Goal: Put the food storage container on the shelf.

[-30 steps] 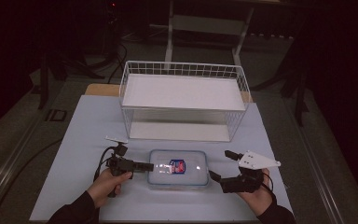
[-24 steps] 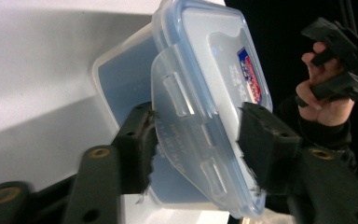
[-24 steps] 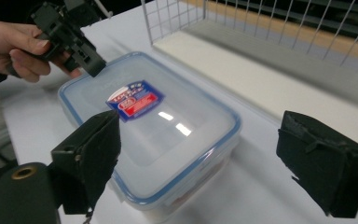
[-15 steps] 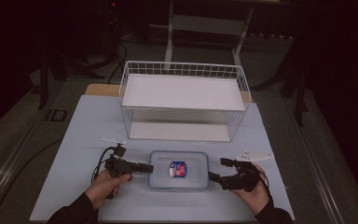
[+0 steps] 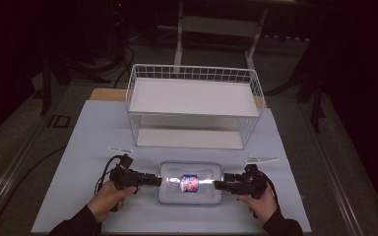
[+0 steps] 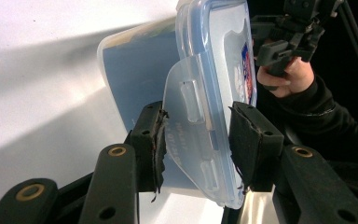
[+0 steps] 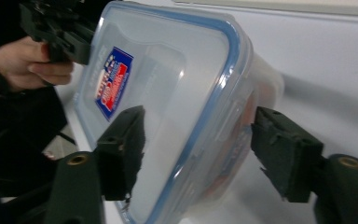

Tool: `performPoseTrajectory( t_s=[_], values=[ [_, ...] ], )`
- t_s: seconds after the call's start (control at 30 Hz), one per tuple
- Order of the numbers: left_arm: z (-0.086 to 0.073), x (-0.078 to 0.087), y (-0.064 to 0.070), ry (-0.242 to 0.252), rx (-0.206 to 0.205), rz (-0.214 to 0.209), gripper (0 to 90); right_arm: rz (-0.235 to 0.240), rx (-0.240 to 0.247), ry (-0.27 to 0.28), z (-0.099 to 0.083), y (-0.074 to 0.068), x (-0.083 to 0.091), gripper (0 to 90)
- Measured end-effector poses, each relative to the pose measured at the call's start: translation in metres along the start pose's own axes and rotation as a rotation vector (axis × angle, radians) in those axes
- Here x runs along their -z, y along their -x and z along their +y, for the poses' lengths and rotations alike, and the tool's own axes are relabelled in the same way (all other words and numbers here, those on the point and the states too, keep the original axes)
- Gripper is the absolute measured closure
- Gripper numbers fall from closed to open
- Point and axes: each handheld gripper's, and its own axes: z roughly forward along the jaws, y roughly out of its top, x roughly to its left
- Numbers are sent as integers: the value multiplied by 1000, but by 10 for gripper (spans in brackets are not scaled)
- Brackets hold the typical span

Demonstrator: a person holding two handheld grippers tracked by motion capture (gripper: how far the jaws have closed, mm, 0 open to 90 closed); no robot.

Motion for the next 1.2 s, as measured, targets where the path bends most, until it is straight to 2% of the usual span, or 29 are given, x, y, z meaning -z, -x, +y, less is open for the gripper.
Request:
performPoseTrajectory(
  t_s=[0.03, 0.13, 0.3, 0.37, 0.43, 0.6, 0.7, 0.8, 0.9, 1.07, 1.2],
  values=[
    [0, 0, 0, 0, -2, -2, 570, 20, -22, 1, -1, 2, 1, 446],
    [-1, 0, 3, 0, -12, 5, 573, 49, -63, -16, -3, 5, 2, 476],
    [-3, 0, 6, 2, -24, 14, 575, 80, -79, -26, -5, 7, 6, 524],
    [-4, 0, 7, 7, -25, 17, 575, 81, -83, -27, -5, 7, 6, 528],
    [-7, 0, 12, 23, -30, 39, 573, 69, -88, -27, -5, 4, 7, 531],
    [-10, 0, 23, 24, -44, 90, 569, 53, -81, -23, -6, -1, 9, 542],
    [-11, 0, 28, 24, -37, 106, 569, 39, -70, -14, -7, -7, 11, 547],
    [-13, 1, 30, 26, -49, 120, 569, 34, -56, -4, -6, -9, 12, 553],
    [-11, 1, 32, 37, -49, 116, 564, 24, -46, 8, -1, -14, 17, 557],
    [-1, 6, 43, 76, -119, 125, 563, 10, -9, 44, 11, -22, 26, 559],
    [8, 9, 51, 102, -138, 124, 563, 7, 17, 72, 23, -28, 35, 561]
  ],
)
